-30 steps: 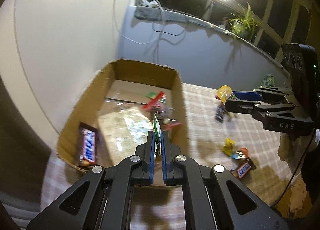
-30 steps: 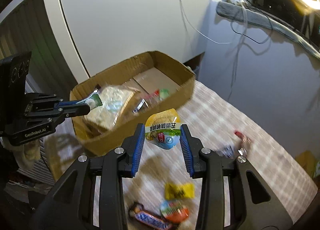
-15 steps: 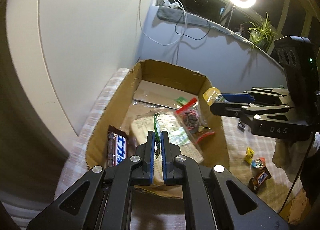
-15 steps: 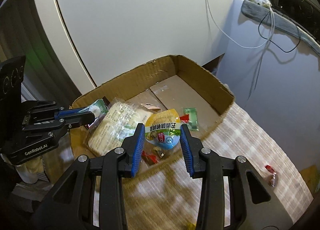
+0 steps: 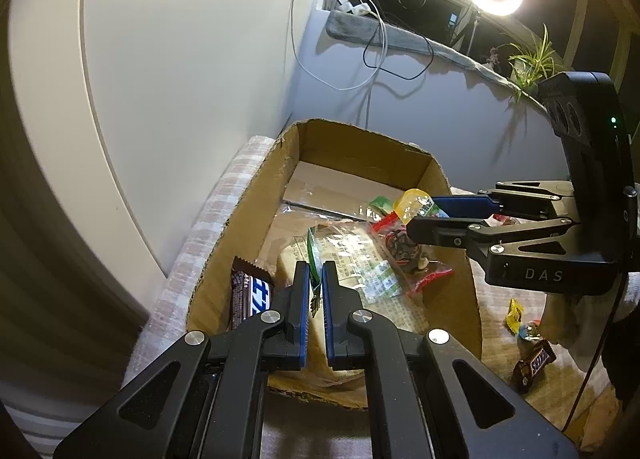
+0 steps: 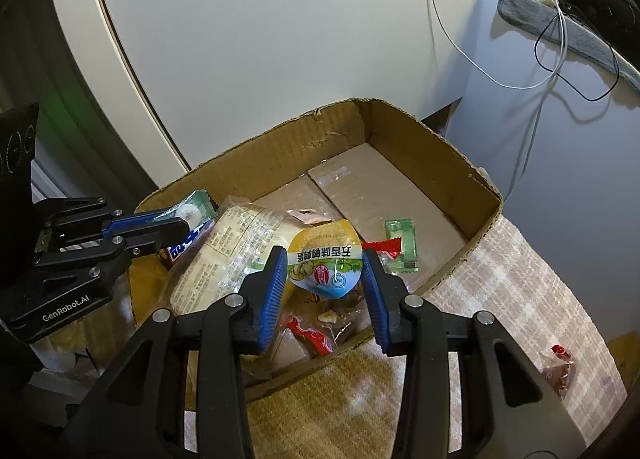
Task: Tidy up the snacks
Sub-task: 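Carry both snacks over the box and open both grippers, then move both tools back to the Snickers bar and orange jelly cup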
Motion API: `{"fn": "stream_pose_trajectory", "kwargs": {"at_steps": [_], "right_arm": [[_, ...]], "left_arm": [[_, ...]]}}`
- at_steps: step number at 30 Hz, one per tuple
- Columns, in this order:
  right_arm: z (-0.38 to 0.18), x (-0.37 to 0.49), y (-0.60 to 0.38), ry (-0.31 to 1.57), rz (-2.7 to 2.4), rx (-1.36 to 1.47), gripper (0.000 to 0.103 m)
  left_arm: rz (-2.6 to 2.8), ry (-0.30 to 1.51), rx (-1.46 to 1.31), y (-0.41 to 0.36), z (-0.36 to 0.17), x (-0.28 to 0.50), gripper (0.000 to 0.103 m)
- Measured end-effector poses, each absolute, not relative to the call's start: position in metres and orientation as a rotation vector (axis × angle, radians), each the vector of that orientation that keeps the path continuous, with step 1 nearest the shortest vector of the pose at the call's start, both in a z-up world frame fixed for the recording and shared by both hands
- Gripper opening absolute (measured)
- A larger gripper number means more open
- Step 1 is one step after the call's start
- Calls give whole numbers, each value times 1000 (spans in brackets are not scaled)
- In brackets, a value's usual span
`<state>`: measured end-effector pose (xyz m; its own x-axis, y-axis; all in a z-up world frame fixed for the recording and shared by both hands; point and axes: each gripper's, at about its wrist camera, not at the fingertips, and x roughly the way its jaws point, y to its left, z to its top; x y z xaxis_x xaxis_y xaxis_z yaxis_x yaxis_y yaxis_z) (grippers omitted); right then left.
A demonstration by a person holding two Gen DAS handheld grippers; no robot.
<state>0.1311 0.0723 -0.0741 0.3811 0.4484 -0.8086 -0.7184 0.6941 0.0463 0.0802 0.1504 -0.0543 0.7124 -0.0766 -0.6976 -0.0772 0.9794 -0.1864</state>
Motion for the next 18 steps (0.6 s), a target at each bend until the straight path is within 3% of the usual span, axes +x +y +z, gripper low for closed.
{"fn": "stream_pose_trajectory", "kwargs": {"at_steps": [2, 4, 6, 8, 11, 18], "right_arm": [[-74, 132, 74, 907, 760, -343, 40], [-73, 131, 75, 900, 757, -349, 49], [-71, 130, 75, 884, 750, -351, 72], [-68, 128, 74, 864, 747, -352, 81], [-65, 127, 72, 863, 748, -352, 87], [-63, 124, 70, 864, 731, -371, 87]], "left_arm": [[4, 780, -208, 151, -54, 80, 16], [4, 779, -209, 151, -54, 80, 19], [8, 779, -205, 152, -54, 80, 29], [12, 774, -205, 152, -53, 79, 48], [13, 773, -205, 153, -53, 79, 49], [15, 767, -204, 152, -50, 78, 50]]}}
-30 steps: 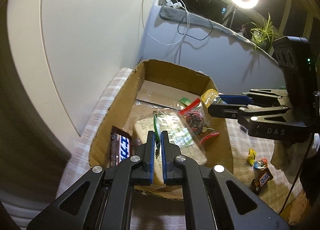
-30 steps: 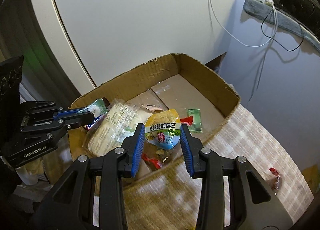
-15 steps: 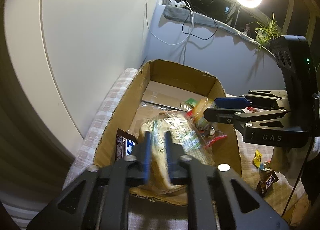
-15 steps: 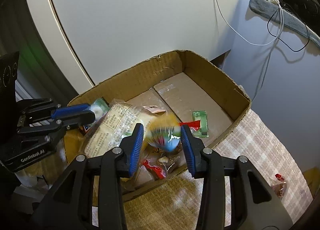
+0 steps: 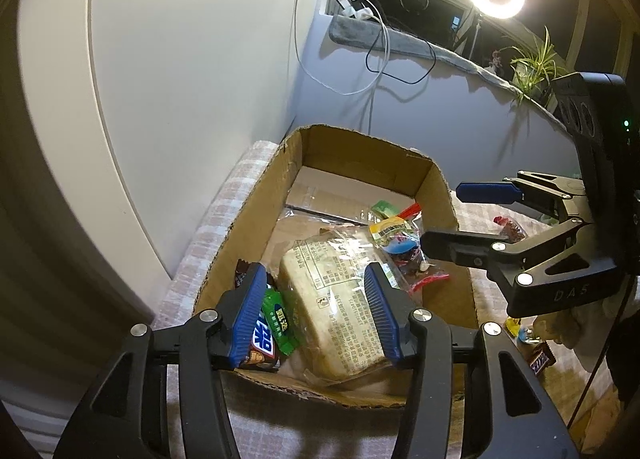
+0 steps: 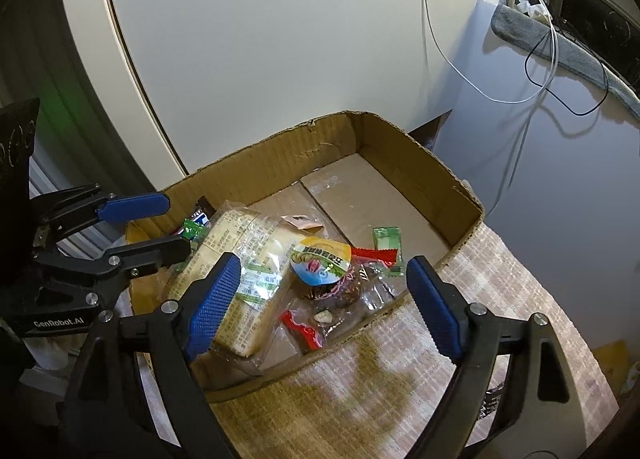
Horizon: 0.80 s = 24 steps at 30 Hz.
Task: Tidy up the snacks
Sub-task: 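Move both tools back to the Snickers bar and orange jelly cup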
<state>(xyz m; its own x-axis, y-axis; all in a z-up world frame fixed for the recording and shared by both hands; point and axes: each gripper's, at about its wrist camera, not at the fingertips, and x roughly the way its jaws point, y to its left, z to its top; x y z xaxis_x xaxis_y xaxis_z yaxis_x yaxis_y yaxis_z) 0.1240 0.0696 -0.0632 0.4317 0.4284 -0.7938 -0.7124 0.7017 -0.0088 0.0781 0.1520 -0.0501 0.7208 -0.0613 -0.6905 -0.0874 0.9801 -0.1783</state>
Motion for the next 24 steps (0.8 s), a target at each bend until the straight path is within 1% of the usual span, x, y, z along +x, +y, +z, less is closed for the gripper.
{"fn": "stream_pose_trajectory", "kwargs": {"at_steps": [12, 24], "right_arm": [[-46, 105, 29, 851, 723, -356, 87], [-49, 70, -52, 892, 663, -363, 87]], "left_arm": [[-11, 731, -182, 135, -36, 65, 50], [-155, 739, -133, 77, -29, 52, 50]]}}
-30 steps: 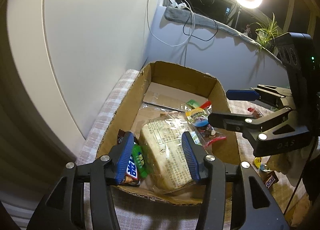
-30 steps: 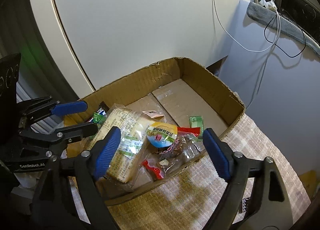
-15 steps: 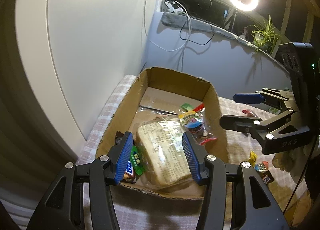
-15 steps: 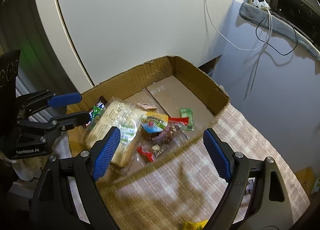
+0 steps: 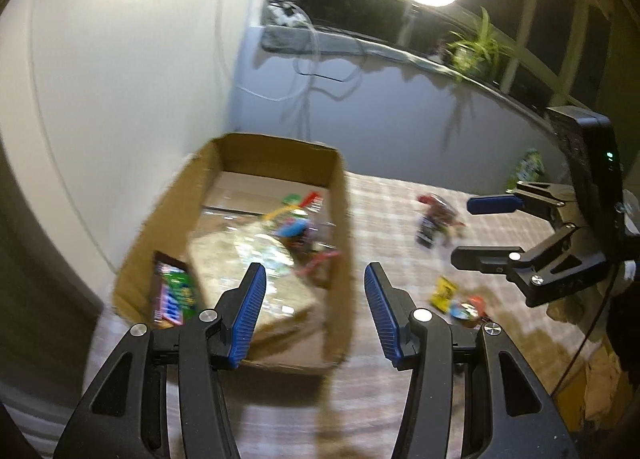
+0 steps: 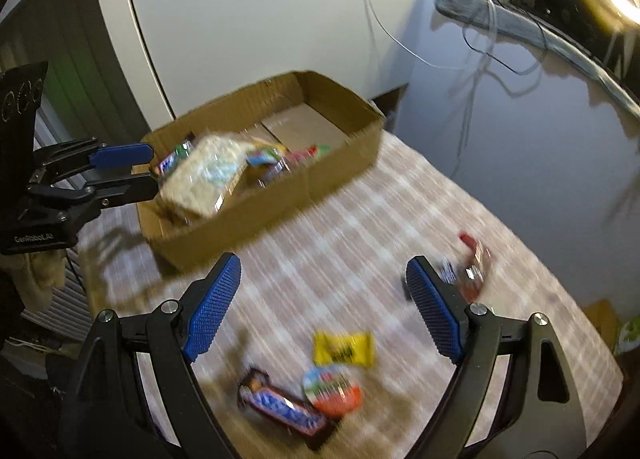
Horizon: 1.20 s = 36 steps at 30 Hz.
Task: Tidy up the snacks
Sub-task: 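Move both tools back to the Snickers bar and orange jelly cup, then grasp the Snickers bar with the left gripper while the right grasps the orange jelly cup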
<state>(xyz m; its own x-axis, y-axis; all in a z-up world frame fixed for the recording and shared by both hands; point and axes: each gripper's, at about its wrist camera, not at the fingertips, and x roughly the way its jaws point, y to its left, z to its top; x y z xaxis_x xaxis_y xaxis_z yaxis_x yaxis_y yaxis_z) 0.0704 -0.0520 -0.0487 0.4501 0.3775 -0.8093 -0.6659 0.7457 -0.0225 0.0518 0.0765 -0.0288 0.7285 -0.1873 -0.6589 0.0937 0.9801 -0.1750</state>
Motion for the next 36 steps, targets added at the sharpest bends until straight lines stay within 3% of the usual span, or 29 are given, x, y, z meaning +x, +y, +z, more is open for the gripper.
{"fn": "stream_pose_trajectory", "kwargs": {"at_steps": [19, 21, 24, 36], "right_arm": [[-103, 53, -117, 1116, 683, -244, 86], [-106, 55, -118, 1129, 695, -227, 75], [-108, 58, -118, 1144, 711, -218, 66], [-120, 62, -104, 1193, 739, -255, 52]], "left_arm": [[-500, 872, 79, -53, -66, 31, 50], [-515, 881, 99, -59, -70, 31, 50], [-527, 892, 116, -65, -75, 34, 50], [-542, 919, 189, -78, -93, 43, 50]]}}
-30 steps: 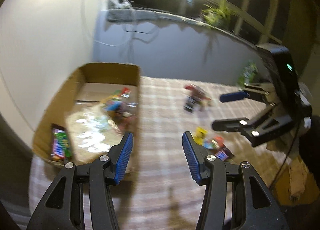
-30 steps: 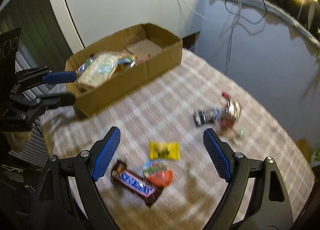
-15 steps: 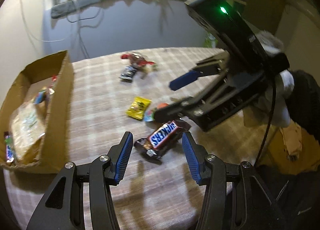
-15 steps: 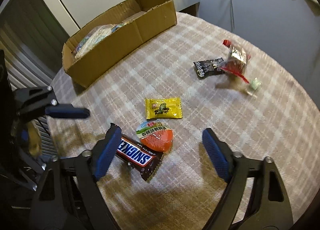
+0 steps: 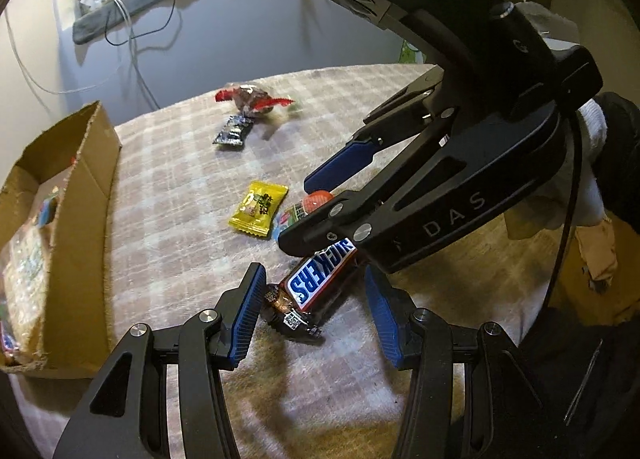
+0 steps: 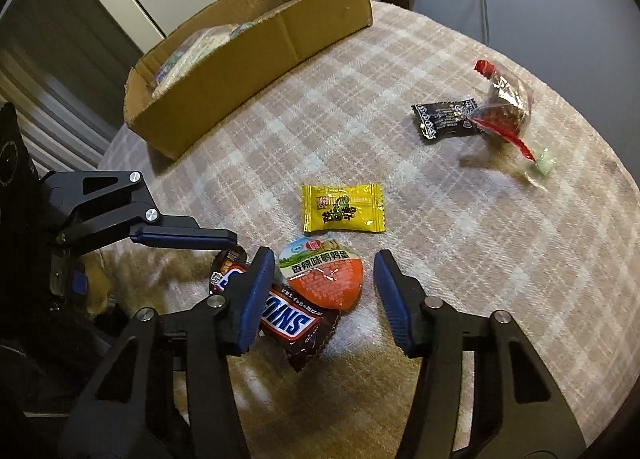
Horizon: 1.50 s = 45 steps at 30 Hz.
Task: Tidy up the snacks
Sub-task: 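Grasp the Snickers bar with the left gripper while the right grasps the orange jelly cup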
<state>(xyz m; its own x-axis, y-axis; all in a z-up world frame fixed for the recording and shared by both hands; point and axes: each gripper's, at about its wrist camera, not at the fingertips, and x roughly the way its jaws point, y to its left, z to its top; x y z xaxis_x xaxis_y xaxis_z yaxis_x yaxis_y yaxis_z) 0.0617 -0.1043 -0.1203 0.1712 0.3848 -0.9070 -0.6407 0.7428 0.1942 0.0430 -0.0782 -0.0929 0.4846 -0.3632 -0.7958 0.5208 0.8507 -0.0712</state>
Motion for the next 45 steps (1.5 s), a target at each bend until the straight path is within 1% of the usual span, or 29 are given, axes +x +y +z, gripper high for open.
{"fn": "stream_pose_trajectory", "kwargs": {"at_steps": [1, 2, 5, 7, 8, 19, 29, 33, 34, 35, 37, 39, 40, 43, 45], "right_arm": [[-122, 62, -104, 1198, 739, -256, 51], [-123, 62, -104, 1202, 739, -256, 50], [-124, 62, -103, 1200, 738, -268, 49], [-124, 62, -102, 1198, 734, -274, 44], [-124, 62, -103, 1197, 732, -278, 44], [-121, 60, -106, 1182, 708, -274, 43], [-109, 62, -135, 1160, 670, -188, 43], [-108, 62, -139, 1157, 663, -169, 43], [-108, 62, -141, 1155, 662, -163, 43], [-108, 61, -142, 1153, 662, -159, 43], [-106, 60, -145, 1149, 660, -150, 43], [-105, 60, -148, 1148, 660, -141, 43], [-105, 59, -150, 1145, 655, -140, 43], [-104, 59, -157, 1141, 647, -124, 43], [-104, 59, -160, 1139, 643, -116, 43]], "left_arm": [[-543, 921, 187, -78, -94, 43, 48], [-545, 922, 187, -78, -94, 43, 43], [-543, 919, 188, -78, -96, 44, 39], [-544, 918, 184, -78, -96, 45, 37], [-545, 914, 184, -79, -97, 44, 36], [-546, 898, 199, -79, -98, 36, 29], [-556, 889, 246, -83, -97, 34, 27], [-555, 885, 290, -89, -95, 36, 29], [-554, 885, 301, -91, -95, 37, 32], [-547, 885, 318, -94, -95, 39, 41], [-543, 882, 334, -97, -96, 41, 53], [-556, 884, 337, -101, -97, 44, 53], [-560, 888, 337, -102, -99, 46, 52], [-572, 911, 329, -105, -104, 49, 30], [-570, 914, 321, -104, -106, 49, 28]]}}
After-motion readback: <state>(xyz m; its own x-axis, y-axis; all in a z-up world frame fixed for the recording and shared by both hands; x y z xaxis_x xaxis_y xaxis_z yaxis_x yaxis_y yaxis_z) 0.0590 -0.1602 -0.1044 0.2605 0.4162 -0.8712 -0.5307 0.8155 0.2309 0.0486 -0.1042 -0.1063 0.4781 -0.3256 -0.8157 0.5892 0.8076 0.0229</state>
